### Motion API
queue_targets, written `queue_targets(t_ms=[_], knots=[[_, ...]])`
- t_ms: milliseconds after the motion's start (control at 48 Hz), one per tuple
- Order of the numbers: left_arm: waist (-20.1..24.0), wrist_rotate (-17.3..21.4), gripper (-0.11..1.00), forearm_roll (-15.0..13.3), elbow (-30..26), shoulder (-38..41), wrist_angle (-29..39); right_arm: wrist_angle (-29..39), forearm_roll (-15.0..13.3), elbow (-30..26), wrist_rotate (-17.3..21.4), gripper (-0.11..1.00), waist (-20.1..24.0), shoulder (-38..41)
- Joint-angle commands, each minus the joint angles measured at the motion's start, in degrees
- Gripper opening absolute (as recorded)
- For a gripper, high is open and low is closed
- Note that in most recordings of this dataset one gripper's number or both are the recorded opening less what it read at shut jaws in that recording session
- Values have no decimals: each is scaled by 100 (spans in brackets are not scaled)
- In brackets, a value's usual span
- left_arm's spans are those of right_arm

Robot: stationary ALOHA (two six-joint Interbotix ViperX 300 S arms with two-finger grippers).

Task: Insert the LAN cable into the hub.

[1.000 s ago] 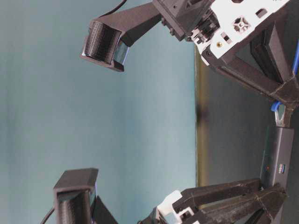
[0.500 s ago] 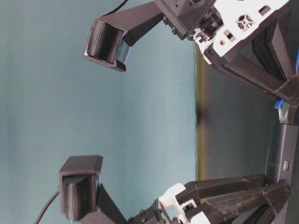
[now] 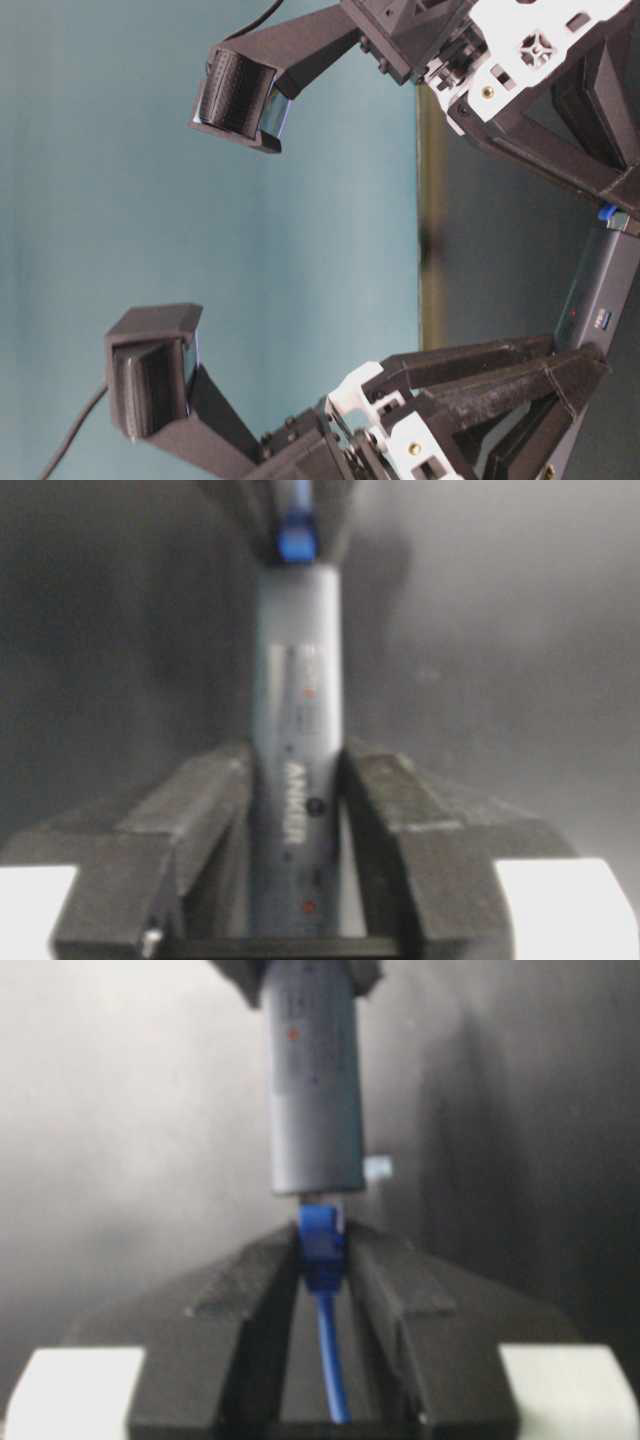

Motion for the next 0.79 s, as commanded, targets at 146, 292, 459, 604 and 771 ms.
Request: queue_targets(t_ms=[146, 292, 459, 604, 771], knots=[[53, -44, 28, 18, -53, -132, -448, -563, 141, -88, -53, 14, 439, -132], [53, -35, 28, 18, -44, -70, -422, -554, 132, -149, -141, 13, 404, -114], [9, -53, 28, 18, 44, -97, -123, -483, 132, -123, -220, 13, 457, -123], [-62, -9, 28, 18, 88, -114, 439, -105, 132, -114, -220, 14, 457, -123], [-105, 9, 28, 18, 149, -149, 598, 431, 123, -70, -229, 14, 466, -141]])
